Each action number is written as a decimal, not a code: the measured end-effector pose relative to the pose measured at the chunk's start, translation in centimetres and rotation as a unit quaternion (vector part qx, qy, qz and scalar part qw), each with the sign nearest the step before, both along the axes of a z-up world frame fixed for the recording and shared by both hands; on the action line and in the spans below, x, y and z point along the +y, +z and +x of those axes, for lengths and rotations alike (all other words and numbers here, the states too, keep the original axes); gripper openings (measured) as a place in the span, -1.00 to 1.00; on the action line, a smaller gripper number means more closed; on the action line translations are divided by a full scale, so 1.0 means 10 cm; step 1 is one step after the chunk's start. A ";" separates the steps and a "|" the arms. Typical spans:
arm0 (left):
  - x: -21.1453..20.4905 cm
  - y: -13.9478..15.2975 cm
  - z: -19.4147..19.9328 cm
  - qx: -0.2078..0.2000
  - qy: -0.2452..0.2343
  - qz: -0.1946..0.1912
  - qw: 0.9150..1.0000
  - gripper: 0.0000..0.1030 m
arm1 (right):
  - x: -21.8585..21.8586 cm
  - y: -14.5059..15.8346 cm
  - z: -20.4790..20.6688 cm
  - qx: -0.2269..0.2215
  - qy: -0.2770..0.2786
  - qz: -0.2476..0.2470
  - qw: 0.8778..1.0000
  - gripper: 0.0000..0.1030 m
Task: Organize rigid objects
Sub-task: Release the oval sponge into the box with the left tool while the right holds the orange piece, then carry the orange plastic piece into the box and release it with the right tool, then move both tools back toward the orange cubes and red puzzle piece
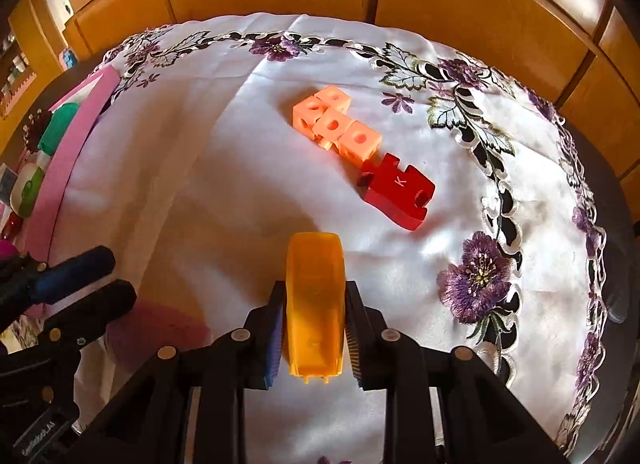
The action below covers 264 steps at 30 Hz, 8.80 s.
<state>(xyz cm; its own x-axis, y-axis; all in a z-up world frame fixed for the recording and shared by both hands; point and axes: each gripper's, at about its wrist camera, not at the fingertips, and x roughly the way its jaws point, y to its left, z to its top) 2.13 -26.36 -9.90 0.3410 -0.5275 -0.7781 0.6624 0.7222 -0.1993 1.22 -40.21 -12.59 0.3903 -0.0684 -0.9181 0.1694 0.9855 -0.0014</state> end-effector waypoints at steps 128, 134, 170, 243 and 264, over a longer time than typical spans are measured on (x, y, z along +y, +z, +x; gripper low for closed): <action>2.29 0.30 0.76 -0.021 0.279 0.001 0.960 0.09 | 0.22 0.02 0.01 -0.009 0.044 -0.094 0.995 -0.50; 2.29 0.50 0.51 -0.072 0.283 0.018 0.956 0.09 | 0.23 0.03 0.00 -0.010 0.046 -0.099 0.994 -0.50; 2.39 0.65 0.15 -0.081 0.281 0.006 0.956 0.11 | 0.27 0.21 -0.01 -0.031 0.034 -0.091 0.995 -0.50; 2.40 0.68 -0.03 -0.093 0.272 0.021 0.958 0.10 | 1.90 0.79 0.10 -0.164 0.145 0.000 0.976 -0.37; 1.66 0.88 -0.07 -0.124 0.182 0.029 0.975 0.10 | 0.34 1.14 -0.21 -0.204 -0.025 -0.052 0.977 -0.35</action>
<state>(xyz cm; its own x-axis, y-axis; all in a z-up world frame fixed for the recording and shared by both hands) 1.42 -9.79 -1.09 0.6785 -0.2941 -0.6731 0.3829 0.9236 -0.0176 -0.87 -36.76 -1.18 0.7160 -0.1806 -0.6743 0.2243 0.9742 -0.0227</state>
